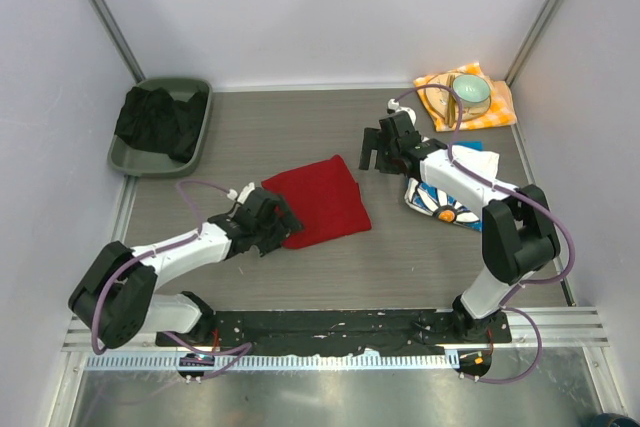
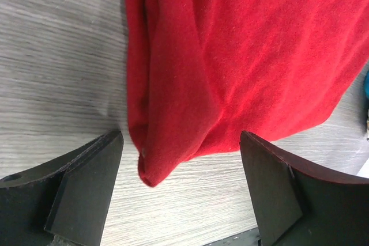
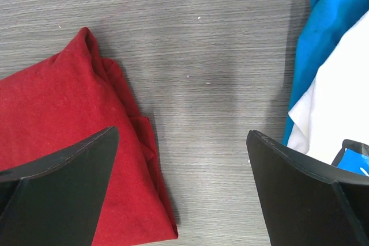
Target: Fold and stack the t-shirts
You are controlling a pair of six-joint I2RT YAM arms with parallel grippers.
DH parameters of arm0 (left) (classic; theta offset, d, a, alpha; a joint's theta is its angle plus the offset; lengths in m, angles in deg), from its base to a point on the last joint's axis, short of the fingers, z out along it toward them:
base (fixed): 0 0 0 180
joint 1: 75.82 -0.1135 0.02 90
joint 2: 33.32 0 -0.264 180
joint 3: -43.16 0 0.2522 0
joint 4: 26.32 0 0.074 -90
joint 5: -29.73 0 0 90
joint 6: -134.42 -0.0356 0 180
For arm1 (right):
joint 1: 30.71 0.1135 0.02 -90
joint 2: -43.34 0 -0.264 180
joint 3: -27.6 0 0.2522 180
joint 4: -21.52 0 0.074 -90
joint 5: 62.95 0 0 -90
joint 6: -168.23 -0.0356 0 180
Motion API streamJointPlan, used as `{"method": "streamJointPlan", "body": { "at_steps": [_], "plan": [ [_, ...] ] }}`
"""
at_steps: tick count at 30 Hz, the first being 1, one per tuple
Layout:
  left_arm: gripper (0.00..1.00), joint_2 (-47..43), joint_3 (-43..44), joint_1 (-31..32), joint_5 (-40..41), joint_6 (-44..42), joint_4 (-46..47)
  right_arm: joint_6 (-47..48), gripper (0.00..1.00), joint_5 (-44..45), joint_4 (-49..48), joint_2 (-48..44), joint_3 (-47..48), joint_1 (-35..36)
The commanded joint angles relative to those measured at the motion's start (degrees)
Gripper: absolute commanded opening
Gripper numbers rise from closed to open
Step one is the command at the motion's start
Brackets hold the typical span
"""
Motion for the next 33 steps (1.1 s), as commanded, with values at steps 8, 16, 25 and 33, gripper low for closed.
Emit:
{"method": "streamJointPlan", "body": {
  "at_steps": [8,16,25,33],
  "plan": [
    [0.72,6.0,-4.2,-0.8,2.1,1.2,3.3,0.5,1.0,0.7,-1.9,0.4,-0.6,0.3],
    [0.0,5.5,-6.2,-1.6,1.2,2.1,4.9,-0.4,1.0,-1.5,-3.7,3.0,0.9,0.3],
    [0.0,2.8,-7.7,-4.1,0.7,0.2,3.7,-2.1,1.0,-18.7,-13.6,10.7,4.2,0.5],
    [0.0,3.5,-8.5,-6.3,-1.3,-1.2,4.4,-1.5,0.99,-23.6,-15.5,16.1,7.2,2.0]
  ]
}}
